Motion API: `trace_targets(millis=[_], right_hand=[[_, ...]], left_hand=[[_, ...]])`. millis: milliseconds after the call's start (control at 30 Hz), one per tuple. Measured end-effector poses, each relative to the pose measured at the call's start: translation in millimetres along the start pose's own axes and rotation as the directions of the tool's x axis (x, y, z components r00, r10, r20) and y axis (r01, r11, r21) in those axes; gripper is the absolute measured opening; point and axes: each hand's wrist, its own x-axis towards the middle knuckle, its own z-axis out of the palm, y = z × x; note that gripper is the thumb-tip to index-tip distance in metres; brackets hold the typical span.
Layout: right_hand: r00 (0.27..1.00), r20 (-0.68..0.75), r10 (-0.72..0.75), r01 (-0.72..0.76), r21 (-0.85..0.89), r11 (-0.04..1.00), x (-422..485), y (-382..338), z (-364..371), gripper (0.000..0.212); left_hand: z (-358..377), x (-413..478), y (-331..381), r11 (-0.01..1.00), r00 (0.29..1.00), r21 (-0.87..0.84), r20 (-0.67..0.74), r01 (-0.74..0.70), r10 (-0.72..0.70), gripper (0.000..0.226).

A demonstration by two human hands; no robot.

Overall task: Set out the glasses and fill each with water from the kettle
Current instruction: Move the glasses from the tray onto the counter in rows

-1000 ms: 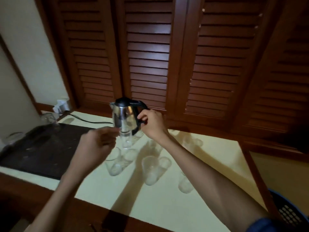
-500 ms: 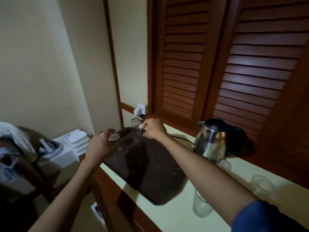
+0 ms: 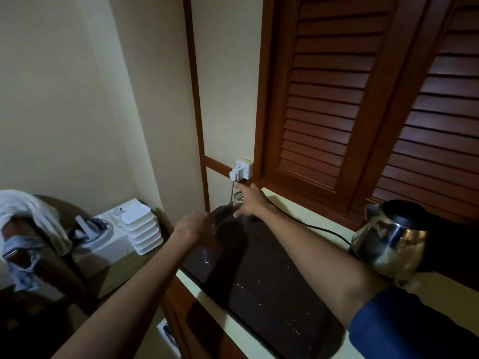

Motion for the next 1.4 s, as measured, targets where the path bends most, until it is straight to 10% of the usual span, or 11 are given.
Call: trace_targets(millis=[500,733,967,1033,1133,1400], right_hand=[[0.992,-0.125,0.024,-0.011,0.103,0.995,-15,29,-8,0.065],[0.973,-0.146,0.177,-0.108,0.389,0.915,-59,52,-40,0.062],[0.919,0.139,0.368,-0.326,0.794,0.514,-126,106,-70,0.099],[0.912,0.217,0.349,-0.353,0.849,0.394,-153,118,-82,0.065],[0.911,0.288,0.294,-0.356,0.910,0.213,-197,134,-107,0.021],[0.970,0.166,0.179,-0.156,0.985,-0.071,-350,204,-183,0.029]], left_hand=[[-16,-2,10,0.999,0.998,0.045,-0.059,-0.023,0.026,0.058],[-24,-33,14,0.892,0.999,-0.449,0.006,0.046,-0.048,0.025],[2,-84,30,0.095,0.955,-0.979,0.198,0.181,0.222,0.050],[11,-98,46,-0.054,0.940,-0.976,0.185,0.209,0.288,0.060],[16,-127,80,-0.007,0.937,-0.990,0.134,0.143,0.324,0.075],[17,-257,219,-0.015,0.807,-0.999,0.015,0.029,0.590,0.060]])
